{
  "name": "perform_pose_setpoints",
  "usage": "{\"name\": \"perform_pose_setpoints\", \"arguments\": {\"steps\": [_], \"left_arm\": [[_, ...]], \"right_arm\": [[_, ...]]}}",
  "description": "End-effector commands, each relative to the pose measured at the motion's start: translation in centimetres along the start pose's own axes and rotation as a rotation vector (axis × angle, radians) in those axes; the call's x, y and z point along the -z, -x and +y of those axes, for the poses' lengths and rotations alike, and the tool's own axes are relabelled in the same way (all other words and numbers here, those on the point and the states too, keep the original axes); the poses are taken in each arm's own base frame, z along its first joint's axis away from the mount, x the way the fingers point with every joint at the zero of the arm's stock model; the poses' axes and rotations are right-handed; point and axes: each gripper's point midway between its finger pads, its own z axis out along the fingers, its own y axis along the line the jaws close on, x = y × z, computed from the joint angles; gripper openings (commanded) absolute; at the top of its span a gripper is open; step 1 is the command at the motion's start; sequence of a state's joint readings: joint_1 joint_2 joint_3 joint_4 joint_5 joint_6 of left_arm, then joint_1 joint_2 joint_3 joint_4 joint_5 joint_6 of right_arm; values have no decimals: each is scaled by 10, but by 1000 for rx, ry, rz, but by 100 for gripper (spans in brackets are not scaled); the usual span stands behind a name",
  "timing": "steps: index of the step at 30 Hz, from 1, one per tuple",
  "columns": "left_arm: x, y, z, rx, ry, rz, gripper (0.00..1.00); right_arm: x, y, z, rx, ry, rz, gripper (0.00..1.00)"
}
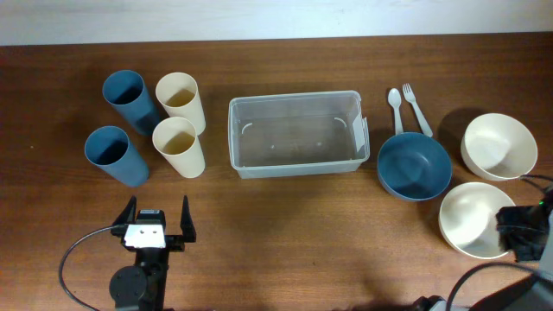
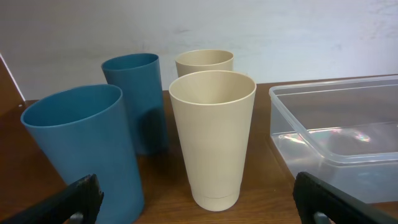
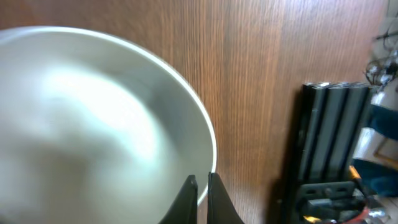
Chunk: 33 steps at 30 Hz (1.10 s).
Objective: Pack container
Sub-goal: 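Lower the right gripper and grasp the front cream bowl's rim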
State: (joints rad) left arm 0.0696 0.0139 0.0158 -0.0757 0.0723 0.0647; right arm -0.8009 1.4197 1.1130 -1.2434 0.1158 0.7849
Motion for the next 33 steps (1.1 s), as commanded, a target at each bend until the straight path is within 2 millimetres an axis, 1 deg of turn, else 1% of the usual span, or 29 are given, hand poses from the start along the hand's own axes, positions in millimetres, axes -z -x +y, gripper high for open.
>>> {"name": "perform_pose_setpoints", "arguments": {"steps": [1, 3, 4, 6, 7, 8, 11, 12, 15, 16, 17, 18, 20, 23, 26, 28, 30, 33], "left_arm": [[0, -1, -1, -16, -7, -3, 100], [0, -1, -1, -16, -7, -3, 100], [0, -1, -1, -16, -7, -3, 100], [0, -1, -1, -16, -7, -3, 100], [0, -1, -1, -16, -7, -3, 100], [0, -1, -1, -16, -7, -3, 100], [0, -1, -1, -16, -7, -3, 100], [0, -1, -1, -16, -7, -3, 100], [0, -1, -1, -16, -7, -3, 100], [0, -1, -1, -16, -7, -3, 100], [0, -1, -1, -16, -7, -3, 100], [0, -1, -1, -16, -7, -3, 100], [0, -1, -1, -16, -7, -3, 100], [0, -1, -1, -16, -7, -3, 100], [0, -1, -1, -16, -7, -3, 100], [0, -1, -1, -16, -7, -3, 100], [0, -1, -1, -16, -7, -3, 100], [0, -1, -1, -16, -7, -3, 100]], "right_arm": [[44, 20, 0, -3, 73, -143, 4], [61, 23, 0, 13, 116, -190, 4], [66, 24, -2, 8, 125, -209, 4], [72, 24, -5, 2, 133, -235, 4], [73, 23, -7, 2, 130, -236, 5], [71, 22, -8, 3, 124, -231, 22], [57, 18, -10, -22, 104, -206, 34], [42, 14, -12, -26, 83, -183, 34], [12, 6, -14, -19, 59, -151, 35], [2, 2, -13, -17, 61, -135, 37], [-7, -3, -12, -14, 69, -116, 41], [-17, -10, -10, -11, 84, -91, 49], [-33, -18, -5, 2, 117, -61, 64], [-52, -23, 4, 57, 169, -57, 66], [-59, -25, 3, 56, 168, -57, 72], [-59, -24, 3, 56, 163, -61, 74], [-59, -24, 2, 56, 162, -61, 79], [-61, -24, 3, 57, 159, -57, 80]]}}
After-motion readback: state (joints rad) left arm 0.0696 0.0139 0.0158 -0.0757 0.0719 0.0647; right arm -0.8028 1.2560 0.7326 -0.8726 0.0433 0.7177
